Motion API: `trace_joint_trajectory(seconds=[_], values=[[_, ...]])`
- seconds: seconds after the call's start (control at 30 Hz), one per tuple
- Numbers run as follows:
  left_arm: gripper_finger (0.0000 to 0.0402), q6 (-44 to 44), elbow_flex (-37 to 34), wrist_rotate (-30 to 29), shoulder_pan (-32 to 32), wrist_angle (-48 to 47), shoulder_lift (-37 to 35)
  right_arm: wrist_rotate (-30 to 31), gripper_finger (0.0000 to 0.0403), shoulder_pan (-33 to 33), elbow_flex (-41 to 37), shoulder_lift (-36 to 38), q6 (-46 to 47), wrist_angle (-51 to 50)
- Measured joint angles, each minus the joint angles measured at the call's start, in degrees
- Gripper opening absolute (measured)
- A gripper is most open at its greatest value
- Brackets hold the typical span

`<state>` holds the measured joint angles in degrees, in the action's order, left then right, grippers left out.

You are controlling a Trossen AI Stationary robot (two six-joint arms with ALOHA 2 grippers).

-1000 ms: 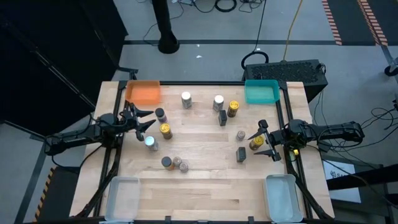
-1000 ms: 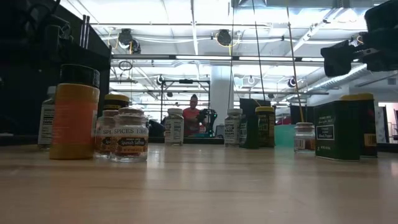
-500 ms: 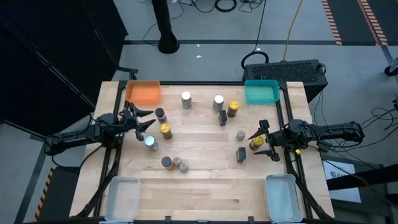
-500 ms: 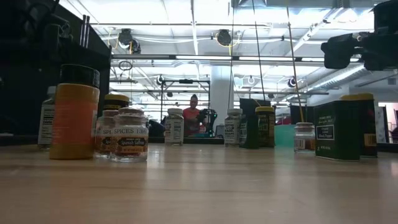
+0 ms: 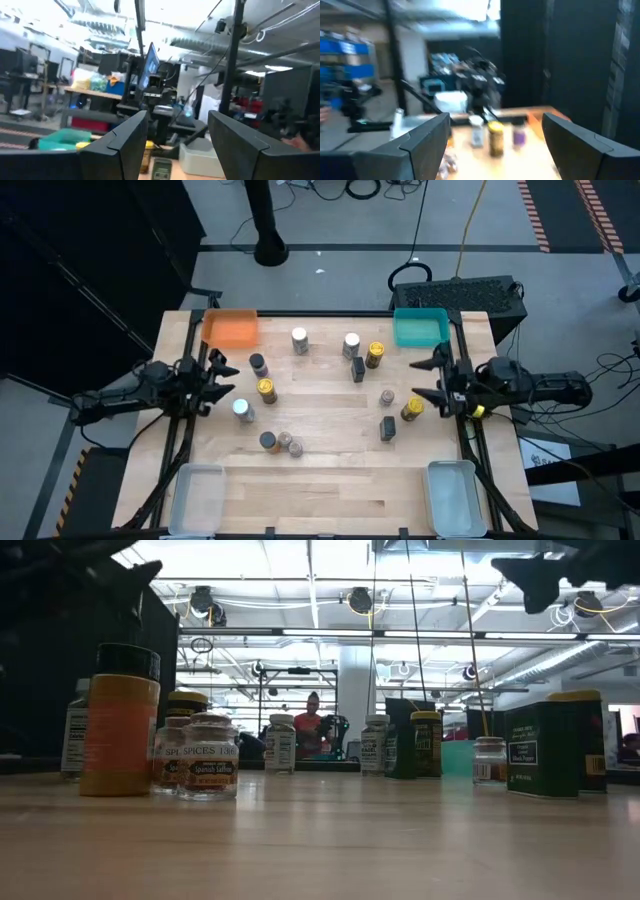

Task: Sort spices by type
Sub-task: Put the top black seasoning can into the gray bin

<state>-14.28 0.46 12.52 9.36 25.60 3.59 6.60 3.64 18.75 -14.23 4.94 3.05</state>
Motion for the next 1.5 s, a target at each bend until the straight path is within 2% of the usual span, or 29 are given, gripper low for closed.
trace_joint_trajectory(seconds=[0.17,0.37,0.57,0.73,0.97,1.13,1.4,1.5], values=[[0.0214,1.7,2.4,-4.7,-2.0,0.4,5.4,2.8,0.0299,-1.1,10.9,-8.7,5.7,-8.9],[0.0214,2.8,5.4,-6.5,-3.8,5.1,15.6,5.5,0.0299,-4.0,20.4,-18.7,10.1,-15.0],[0.0214,3.3,12.2,-13.0,-3.8,-0.1,27.1,5.4,0.0299,-9.2,25.7,-26.6,14.3,-16.3],[0.0214,7.7,17.6,-14.7,-3.6,-1.2,34.3,5.0,0.0299,-14.0,29.8,-32.1,16.3,-19.1],[0.0214,8.5,20.2,-14.6,-3.3,-0.6,36.7,-2.5,0.0299,-21.2,34.8,-39.0,18.7,-21.0],[0.0214,2.9,20.2,-12.8,-3.5,-1.0,36.7,-5.5,0.0299,-25.3,38.9,-43.3,18.0,-27.5],[0.0214,2.7,20.2,-12.9,-3.5,-1.2,36.7,-5.6,0.0299,-27.7,40.9,-46.6,10.7,-29.9],[0.0214,2.2,20.2,-15.3,-3.5,-2.6,36.7,-5.7,0.0299,-27.7,40.9,-46.8,6.4,-30.1]])
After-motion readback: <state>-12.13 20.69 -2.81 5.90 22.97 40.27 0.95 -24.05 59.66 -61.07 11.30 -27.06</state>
